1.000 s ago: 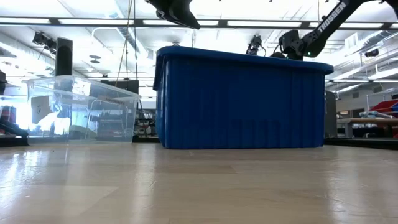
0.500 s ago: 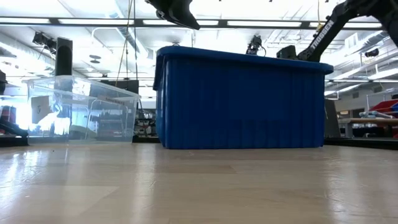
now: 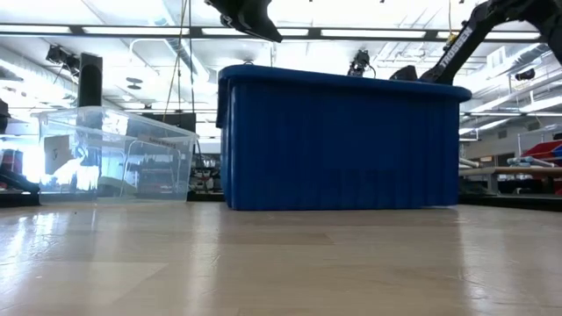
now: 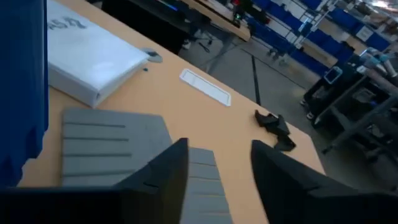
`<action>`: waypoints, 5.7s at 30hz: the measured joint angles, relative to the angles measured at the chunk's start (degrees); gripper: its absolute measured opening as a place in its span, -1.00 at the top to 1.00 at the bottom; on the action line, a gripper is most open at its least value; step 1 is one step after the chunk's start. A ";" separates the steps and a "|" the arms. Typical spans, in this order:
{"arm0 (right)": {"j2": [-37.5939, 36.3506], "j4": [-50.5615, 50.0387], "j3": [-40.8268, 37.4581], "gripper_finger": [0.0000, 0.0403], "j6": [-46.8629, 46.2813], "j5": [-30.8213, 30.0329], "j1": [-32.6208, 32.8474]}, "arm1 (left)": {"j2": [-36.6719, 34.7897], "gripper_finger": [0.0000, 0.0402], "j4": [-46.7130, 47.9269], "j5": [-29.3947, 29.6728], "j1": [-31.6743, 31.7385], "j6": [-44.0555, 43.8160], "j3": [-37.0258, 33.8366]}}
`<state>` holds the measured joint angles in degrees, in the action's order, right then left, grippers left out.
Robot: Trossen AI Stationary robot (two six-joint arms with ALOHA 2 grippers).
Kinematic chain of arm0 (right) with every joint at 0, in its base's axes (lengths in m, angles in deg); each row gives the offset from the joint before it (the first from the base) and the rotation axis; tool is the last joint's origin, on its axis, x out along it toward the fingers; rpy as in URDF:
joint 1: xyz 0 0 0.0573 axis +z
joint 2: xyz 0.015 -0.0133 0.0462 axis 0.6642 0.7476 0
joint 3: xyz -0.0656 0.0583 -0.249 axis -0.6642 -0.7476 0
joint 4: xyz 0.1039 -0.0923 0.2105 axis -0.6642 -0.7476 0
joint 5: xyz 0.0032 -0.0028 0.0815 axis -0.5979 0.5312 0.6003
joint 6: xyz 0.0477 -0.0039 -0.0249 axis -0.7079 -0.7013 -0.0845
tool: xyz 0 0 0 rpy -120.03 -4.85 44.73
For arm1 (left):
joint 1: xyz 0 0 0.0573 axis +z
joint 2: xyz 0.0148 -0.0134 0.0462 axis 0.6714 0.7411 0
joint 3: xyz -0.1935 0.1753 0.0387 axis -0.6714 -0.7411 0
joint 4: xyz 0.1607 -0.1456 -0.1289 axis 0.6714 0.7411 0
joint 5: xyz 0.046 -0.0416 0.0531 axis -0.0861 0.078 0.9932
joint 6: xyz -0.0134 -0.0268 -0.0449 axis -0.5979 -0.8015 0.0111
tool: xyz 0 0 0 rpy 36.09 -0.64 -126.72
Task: Sort blocks
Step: Remove the bin divider, then adjust the blue bin
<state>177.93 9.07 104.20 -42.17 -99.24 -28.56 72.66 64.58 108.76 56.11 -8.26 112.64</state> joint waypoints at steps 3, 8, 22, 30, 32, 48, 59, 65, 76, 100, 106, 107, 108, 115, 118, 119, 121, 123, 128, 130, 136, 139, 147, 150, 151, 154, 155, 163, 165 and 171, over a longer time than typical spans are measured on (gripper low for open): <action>-3.72 -4.42 2.29 -0.05 -1.62 -0.09 0.41 | 0.00 0.03 -0.27 -0.02 0.00 -0.45 0.00; -10.83 -16.43 3.81 -0.20 -4.55 4.56 2.16 | 0.00 0.03 0.71 -1.35 0.00 -2.89 0.00; -39.39 -49.67 4.12 -0.14 -8.31 41.06 14.63 | 0.00 0.03 3.00 -22.61 -0.02 -3.03 0.00; -47.16 -74.46 2.50 -0.14 -3.00 45.55 28.15 | 0.00 0.03 8.35 -23.71 -1.79 -11.64 0.02; -47.80 -78.39 -0.14 -0.14 -2.12 44.53 31.00 | 0.75 0.03 9.16 -23.52 -3.23 -14.08 0.04; -50.19 -70.89 -22.18 -0.14 2.84 30.42 42.24 | 9.12 0.03 19.57 -12.93 -12.87 -24.64 0.07; -48.40 -70.28 -22.96 0.34 2.45 19.63 46.61 | 12.78 0.51 19.13 -7.43 -13.61 -21.71 0.04; -48.41 -69.85 -23.01 0.55 5.01 15.56 49.19 | 12.87 0.52 19.61 -3.19 -15.13 -19.45 0.02; -49.06 -74.61 -14.13 0.58 -0.10 4.60 58.11 | 12.96 0.55 32.91 5.71 -18.47 -18.40 11.66; -49.23 -81.12 5.86 0.63 -3.21 -0.26 64.58 | 13.03 0.56 47.91 6.08 -18.47 -11.74 37.23; -49.21 -81.57 7.34 0.63 -3.19 0.13 64.56 | 12.96 0.56 47.31 6.57 -18.49 -10.17 38.14; -49.21 -81.62 7.52 0.63 -3.19 0.15 64.56 | 12.96 0.56 47.25 6.62 -18.49 -10.05 38.14; -49.21 -81.78 7.68 0.63 -3.21 0.15 64.65 | 12.94 0.56 47.17 6.64 -18.49 -9.97 38.16; -49.21 -81.99 7.94 0.63 -3.95 -0.79 66.37 | 12.91 0.56 46.78 6.97 -18.74 -9.40 38.16; -49.22 -82.30 7.96 0.63 -5.33 -1.87 68.37 | 12.85 0.56 46.58 6.15 -19.84 -9.35 38.16; -49.28 -82.40 7.96 0.63 -5.82 -2.28 69.25 | 12.85 0.56 46.45 6.45 -20.38 -9.28 38.16; -49.36 -82.70 8.07 0.64 -6.50 -3.68 71.20 | 12.85 0.56 46.28 7.14 -21.33 -9.26 38.16; -49.34 -82.88 8.09 0.64 -7.08 -5.56 73.21 | 12.85 0.56 46.30 8.44 -21.97 -9.20 38.16; -49.12 -84.38 10.12 0.64 -8.33 -8.71 76.95 | 12.85 0.56 45.34 10.20 -22.83 -8.74 38.31; -49.05 -85.22 11.49 0.64 -8.91 -9.32 78.32 | 12.85 0.56 44.68 10.45 -23.10 -7.92 38.90; -46.81 -89.01 17.34 0.64 -11.41 -10.75 80.53 | 12.90 0.56 41.70 11.09 -23.32 -0.51 41.87; -44.76 -91.85 20.46 0.64 -14.20 -10.60 81.29 | 12.90 0.56 42.14 11.10 -23.35 -0.39 42.37; -40.99 -98.39 27.73 0.64 -21.13 -10.55 85.80 | 12.90 0.56 41.37 11.13 -25.39 -0.96 42.56; -39.76 -100.27 30.35 0.64 -23.15 -10.37 87.05 | 12.76 0.56 41.16 11.17 -26.06 -0.92 42.84; -39.36 -100.66 31.02 0.64 -23.75 -10.36 87.53 | 12.76 0.56 41.20 11.17 -26.36 -1.04 43.06; -38.28 -102.04 32.36 0.64 -25.86 -10.39 89.17 | 12.74 0.56 41.68 11.34 -27.16 -2.03 43.15; -38.04 -102.44 32.45 0.64 -26.65 -10.40 89.51 | 12.74 0.56 41.79 11.30 -27.34 -2.47 43.15; -35.61 -105.22 27.23 0.64 -33.37 -10.01 93.53 | 14.79 0.56 47.67 8.74 -28.39 -11.68 41.21; -35.17 -105.63 24.62 0.64 -34.77 -10.29 94.61 | 15.95 0.56 48.61 8.48 -28.81 -12.60 40.50; -34.99 -105.44 13.71 0.63 -41.31 -11.15 97.25 | 19.57 0.56 49.91 9.12 -29.59 -14.39 36.81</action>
<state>142.93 -96.37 117.90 -83.47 -110.39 68.69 92.23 114.49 117.88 26.51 -22.65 149.45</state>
